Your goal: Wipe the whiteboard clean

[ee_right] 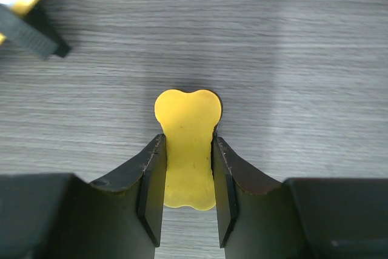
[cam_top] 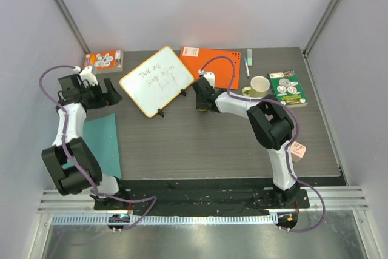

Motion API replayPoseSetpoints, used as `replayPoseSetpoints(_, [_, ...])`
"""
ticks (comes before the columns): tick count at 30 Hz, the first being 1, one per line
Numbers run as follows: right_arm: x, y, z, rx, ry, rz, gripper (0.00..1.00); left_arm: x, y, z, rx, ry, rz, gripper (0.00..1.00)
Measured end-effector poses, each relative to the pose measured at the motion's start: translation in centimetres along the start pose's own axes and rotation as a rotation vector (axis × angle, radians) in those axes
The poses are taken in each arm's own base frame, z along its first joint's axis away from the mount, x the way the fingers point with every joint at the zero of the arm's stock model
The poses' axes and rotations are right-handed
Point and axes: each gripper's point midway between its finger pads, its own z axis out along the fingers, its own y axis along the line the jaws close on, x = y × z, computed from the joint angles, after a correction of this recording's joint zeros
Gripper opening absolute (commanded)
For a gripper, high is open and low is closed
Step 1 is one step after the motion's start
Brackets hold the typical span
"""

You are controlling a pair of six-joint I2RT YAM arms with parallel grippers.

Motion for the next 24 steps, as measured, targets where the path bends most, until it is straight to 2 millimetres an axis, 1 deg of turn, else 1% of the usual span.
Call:
replayPoseSetpoints(2, [-0.2, 0.7, 0.0, -0.037, -0.004, -0.003, 0.01, -0.5, 0.4, 1.2, 0.031, -0.004, -0.037, 0.99])
replayPoseSetpoints(6, [-0.5, 1.9, -0.2, -0.108, -0.021, 0.005, 0.01, -0.7, 0.6, 3.9, 0.115, 0.009, -0.098, 1.0])
replayPoseSetpoints(10, [-1.8, 3.2, -0.9, -0.176, -0.061, 0.022, 0.01, -1.0, 0.7, 6.1, 0.182, 0.008, -0.143, 1.0])
replayPoseSetpoints(13, [-3.4, 4.3, -1.7, -0.229, -0.107, 0.04, 0.01, -2.4, 1.0, 7.2, 0.209, -0.014, -0.153, 1.0])
replayPoseSetpoints(17, [-5.3, 5.6, -2.7, -0.295, -0.161, 0.06, 0.01, -5.1, 1.4, 8.6, 0.246, -0.06, -0.136, 0.97])
replayPoseSetpoints(19, [-5.9, 6.2, -3.0, -0.322, -0.18, 0.067, 0.01, -5.8, 1.5, 9.2, 0.271, -0.075, -0.125, 0.96])
replayPoseSetpoints(21, [-6.2, 6.5, -3.2, -0.34, -0.191, 0.073, 0.01, -5.8, 1.4, 9.5, 0.287, -0.076, -0.119, 0.91])
replayPoseSetpoints(22, [-6.4, 6.7, -3.2, -0.347, -0.196, 0.076, 0.01, -5.6, 1.3, 9.7, 0.292, -0.073, -0.119, 0.87])
replayPoseSetpoints(23, [-6.6, 6.9, -3.3, -0.357, -0.202, 0.081, 0.01, -5.5, 1.2, 9.9, 0.304, -0.069, -0.117, 0.8])
replayPoseSetpoints(24, [-6.8, 7.0, -3.4, -0.365, -0.208, 0.084, 0.01, -5.3, 1.1, 10.1, 0.311, -0.065, -0.118, 0.78])
